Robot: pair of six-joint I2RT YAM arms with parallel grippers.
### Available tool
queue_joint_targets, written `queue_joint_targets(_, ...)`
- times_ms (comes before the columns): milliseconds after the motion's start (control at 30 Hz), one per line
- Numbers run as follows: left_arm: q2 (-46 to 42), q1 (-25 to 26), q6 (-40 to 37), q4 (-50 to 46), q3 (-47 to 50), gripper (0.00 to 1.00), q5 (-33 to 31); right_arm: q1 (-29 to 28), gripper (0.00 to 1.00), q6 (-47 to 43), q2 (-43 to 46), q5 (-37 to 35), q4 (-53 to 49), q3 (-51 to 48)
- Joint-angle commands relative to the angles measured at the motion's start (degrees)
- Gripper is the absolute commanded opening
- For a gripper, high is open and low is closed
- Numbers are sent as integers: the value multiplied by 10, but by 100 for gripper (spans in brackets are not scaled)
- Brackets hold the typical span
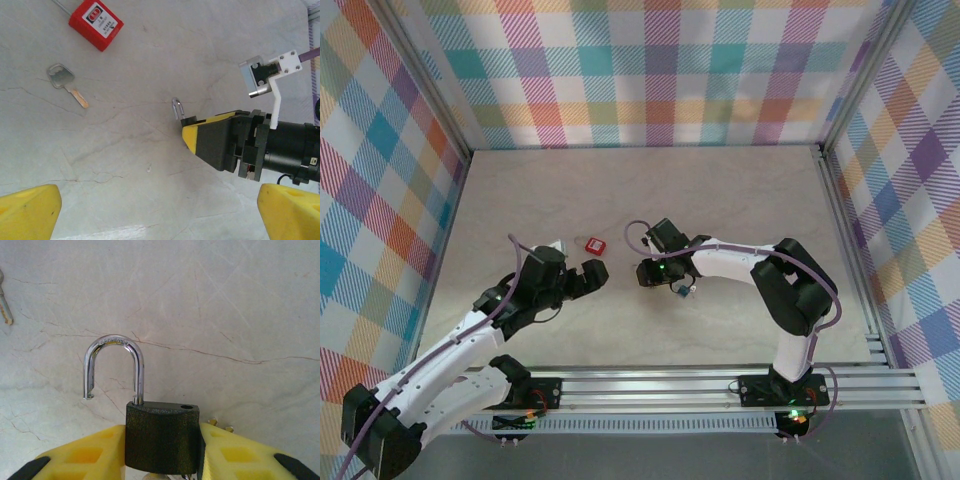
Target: Lock with the key
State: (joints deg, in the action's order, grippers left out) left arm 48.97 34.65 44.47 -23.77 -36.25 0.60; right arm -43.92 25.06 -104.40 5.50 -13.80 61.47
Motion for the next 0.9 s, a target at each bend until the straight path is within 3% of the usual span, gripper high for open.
queue_joint_targets(0,11,-6,30,52,19,100,13,-3,37,7,19,12,16,-7)
queue_joint_targets(300,96,-6,62,152,43,97,35,-5,36,11,28,16,21,-16)
queue_joint_targets(867,251,-6,125,331,60,75,62,-6,37,19,41,33,34,-29)
